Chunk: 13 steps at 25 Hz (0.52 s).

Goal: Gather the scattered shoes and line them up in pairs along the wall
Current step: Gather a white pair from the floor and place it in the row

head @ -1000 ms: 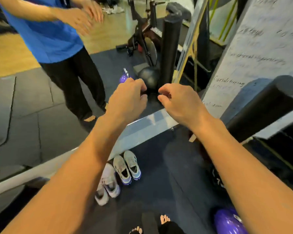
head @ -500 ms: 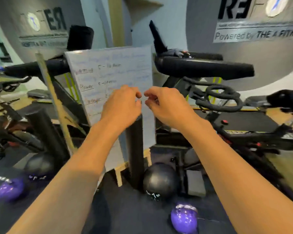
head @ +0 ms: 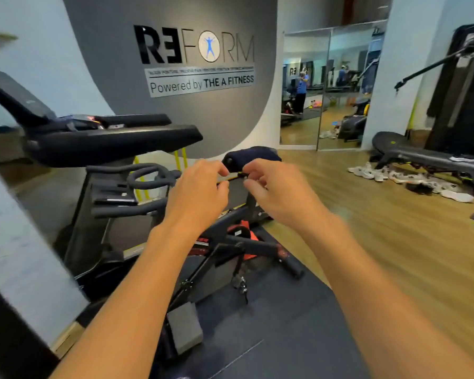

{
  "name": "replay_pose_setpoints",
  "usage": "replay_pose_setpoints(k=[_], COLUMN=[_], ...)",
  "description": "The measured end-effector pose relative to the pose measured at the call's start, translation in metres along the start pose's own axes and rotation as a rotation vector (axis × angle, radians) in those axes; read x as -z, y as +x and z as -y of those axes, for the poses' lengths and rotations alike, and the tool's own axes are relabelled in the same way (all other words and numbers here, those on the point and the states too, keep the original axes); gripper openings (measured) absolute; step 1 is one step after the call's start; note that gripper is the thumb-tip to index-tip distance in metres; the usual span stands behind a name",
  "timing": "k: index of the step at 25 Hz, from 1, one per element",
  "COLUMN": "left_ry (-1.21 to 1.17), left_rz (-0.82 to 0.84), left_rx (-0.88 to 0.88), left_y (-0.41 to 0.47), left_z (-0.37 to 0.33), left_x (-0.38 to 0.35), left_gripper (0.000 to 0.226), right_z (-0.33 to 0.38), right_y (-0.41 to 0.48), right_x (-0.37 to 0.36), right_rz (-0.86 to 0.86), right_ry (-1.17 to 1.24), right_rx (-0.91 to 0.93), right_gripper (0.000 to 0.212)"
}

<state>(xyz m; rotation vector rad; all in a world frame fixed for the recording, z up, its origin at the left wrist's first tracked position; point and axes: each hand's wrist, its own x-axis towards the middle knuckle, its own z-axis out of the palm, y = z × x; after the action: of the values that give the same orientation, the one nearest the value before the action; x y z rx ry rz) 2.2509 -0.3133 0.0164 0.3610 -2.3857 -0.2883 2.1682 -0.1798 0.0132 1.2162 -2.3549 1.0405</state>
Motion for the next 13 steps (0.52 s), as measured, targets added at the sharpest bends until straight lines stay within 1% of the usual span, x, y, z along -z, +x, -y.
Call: replay_pose_setpoints(k=[2, 6, 10, 13], left_ry=[-0.047, -0.170, -0.258, -0.321], left_rz=[0.031, 0.123, 0.161, 0.184], left_rx=[-0.055, -0.180, -0.291, -0.355], left_y=[0.028, 0.092, 0.163, 0.232], left_z=[-0.033, -0.102, -0.143, -0.172], left_x=[-0.039, -0.129, -0.212, -0.273], left_gripper=[0.022, 0.023, 0.024, 0.025], right_z=[-0.048, -0.146, -0.229, -0.291], right_y=[0.003, 0.021, 0.058, 0.099], right_x=[0.028, 0.078, 0.107, 0.126], right_rz=[-0.019, -0.109, -0.138, -0.179], right_ry=[-0.061, -0.164, -0.281, -0.336], right_rx=[-0.080, -0.219, -0.299, -0.365], right_gripper=[0.025, 0.026, 0.028, 0.028])
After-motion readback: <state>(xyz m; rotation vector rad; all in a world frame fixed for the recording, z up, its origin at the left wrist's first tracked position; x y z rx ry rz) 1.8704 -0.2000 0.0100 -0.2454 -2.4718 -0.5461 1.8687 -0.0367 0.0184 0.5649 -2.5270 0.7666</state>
